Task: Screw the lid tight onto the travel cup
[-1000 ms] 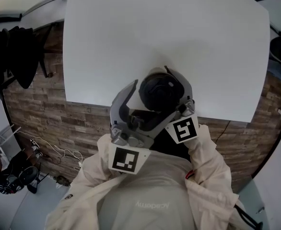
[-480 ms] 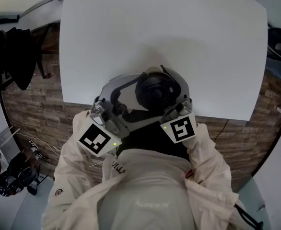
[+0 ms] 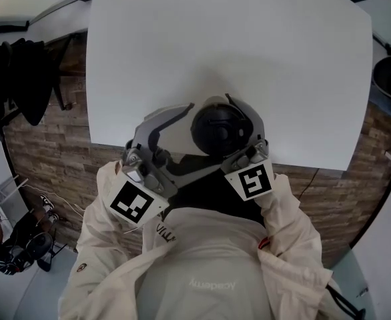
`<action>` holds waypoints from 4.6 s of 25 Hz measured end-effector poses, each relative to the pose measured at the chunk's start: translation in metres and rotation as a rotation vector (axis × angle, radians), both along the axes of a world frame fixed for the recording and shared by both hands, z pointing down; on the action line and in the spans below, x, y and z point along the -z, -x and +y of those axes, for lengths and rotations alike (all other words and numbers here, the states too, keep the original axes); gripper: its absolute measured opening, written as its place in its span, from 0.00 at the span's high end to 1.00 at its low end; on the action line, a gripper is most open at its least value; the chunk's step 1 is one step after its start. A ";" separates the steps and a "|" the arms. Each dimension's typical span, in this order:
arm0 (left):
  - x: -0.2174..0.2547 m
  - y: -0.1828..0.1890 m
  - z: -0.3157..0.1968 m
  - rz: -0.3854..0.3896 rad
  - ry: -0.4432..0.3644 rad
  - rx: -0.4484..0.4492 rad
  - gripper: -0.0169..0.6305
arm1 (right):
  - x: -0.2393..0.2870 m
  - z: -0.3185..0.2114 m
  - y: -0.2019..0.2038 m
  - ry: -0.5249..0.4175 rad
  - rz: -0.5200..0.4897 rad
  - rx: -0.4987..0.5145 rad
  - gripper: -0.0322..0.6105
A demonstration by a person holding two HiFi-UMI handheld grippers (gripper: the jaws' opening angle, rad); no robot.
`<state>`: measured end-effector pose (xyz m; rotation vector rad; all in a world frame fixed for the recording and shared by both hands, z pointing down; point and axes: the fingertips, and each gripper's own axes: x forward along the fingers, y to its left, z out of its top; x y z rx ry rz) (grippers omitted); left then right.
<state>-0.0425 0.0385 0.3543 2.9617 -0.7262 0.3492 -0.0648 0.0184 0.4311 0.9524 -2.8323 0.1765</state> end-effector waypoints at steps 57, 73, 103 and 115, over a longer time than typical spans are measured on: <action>0.008 -0.017 -0.004 0.124 -0.019 -0.235 0.33 | 0.000 -0.003 0.002 0.003 -0.018 0.006 0.33; 0.000 -0.002 -0.005 0.032 0.013 0.426 0.33 | 0.001 -0.002 0.002 -0.002 -0.009 0.001 0.33; -0.005 -0.004 0.004 0.050 0.042 0.029 0.33 | 0.001 -0.001 0.002 -0.001 -0.005 -0.001 0.33; 0.005 -0.013 -0.010 0.059 -0.040 0.422 0.33 | 0.002 -0.002 0.002 0.000 -0.018 -0.008 0.33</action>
